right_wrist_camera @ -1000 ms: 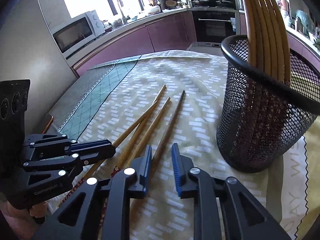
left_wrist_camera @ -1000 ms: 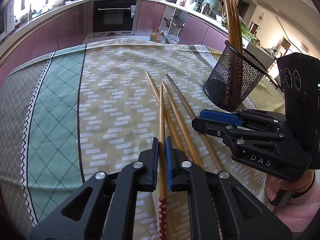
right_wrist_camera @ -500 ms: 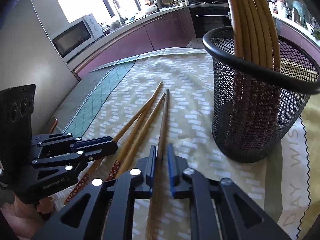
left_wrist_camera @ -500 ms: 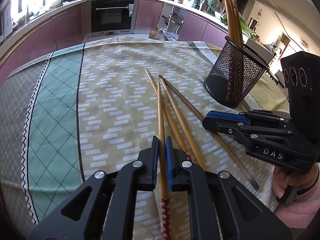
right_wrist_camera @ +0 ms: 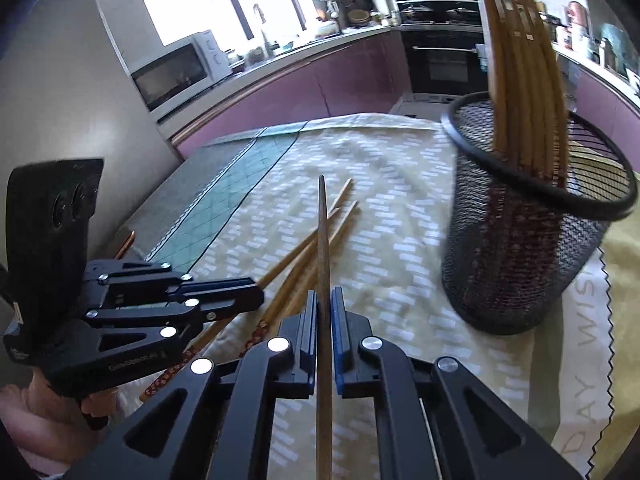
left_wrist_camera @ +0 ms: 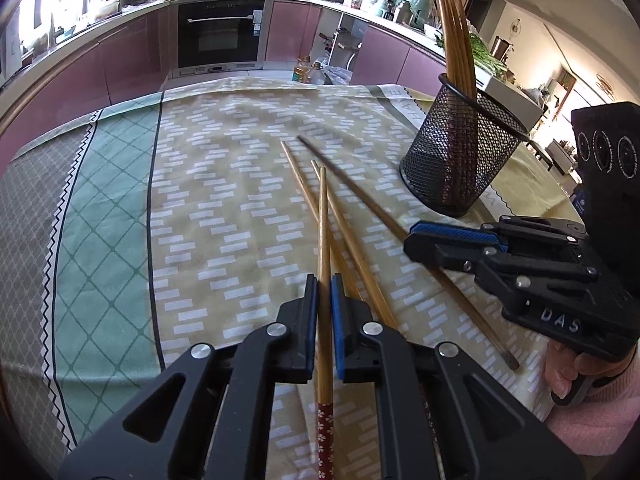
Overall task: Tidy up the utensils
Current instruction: 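Raise both held chopsticks upright and carry them over the mesh cup, then lower both chopsticks into the mesh cup and open both grippers, then withdraw both open grippers from the cup back to the last chopsticks, then close the right gripper on a chopstick while the left gripper grasps the other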
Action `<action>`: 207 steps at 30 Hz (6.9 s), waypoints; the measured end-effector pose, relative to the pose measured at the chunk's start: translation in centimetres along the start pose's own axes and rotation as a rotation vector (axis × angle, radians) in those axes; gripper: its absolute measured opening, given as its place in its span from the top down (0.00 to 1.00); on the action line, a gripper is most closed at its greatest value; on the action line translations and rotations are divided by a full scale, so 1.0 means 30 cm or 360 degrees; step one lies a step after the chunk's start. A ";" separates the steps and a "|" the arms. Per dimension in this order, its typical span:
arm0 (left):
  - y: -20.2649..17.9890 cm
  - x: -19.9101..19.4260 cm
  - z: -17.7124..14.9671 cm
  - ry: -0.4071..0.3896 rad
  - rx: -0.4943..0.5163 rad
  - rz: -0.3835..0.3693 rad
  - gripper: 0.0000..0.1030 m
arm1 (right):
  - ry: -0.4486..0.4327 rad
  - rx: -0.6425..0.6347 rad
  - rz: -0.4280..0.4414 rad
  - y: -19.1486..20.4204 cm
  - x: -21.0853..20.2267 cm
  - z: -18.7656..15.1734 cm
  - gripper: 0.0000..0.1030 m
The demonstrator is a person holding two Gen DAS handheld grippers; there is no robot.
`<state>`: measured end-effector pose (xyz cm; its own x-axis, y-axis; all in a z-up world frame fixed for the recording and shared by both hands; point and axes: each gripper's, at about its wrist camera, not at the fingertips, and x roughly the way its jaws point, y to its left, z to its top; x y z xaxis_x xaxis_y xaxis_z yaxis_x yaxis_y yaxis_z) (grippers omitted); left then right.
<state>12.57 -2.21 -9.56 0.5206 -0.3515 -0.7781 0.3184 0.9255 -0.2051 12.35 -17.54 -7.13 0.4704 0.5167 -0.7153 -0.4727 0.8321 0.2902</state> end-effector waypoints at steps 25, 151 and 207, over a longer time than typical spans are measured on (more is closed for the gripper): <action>-0.037 -0.098 0.068 -0.0105 0.0083 -0.0108 0.93 | -0.0155 -0.0080 0.0040 -0.008 -0.152 0.051 0.94; 0.060 -0.140 0.003 -0.0228 -0.0051 0.0074 0.48 | 0.0094 -0.0149 0.0000 0.071 -0.026 -0.088 0.75; -0.084 0.084 0.065 0.0017 0.0100 0.0083 0.90 | 0.0036 0.0101 -0.0051 -0.101 0.025 0.014 0.92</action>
<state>14.61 -5.69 -9.85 0.5292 -0.3014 -0.7932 0.3403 0.9317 -0.1270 14.45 -19.60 -8.26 0.4674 0.4855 -0.7388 -0.4090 0.8596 0.3062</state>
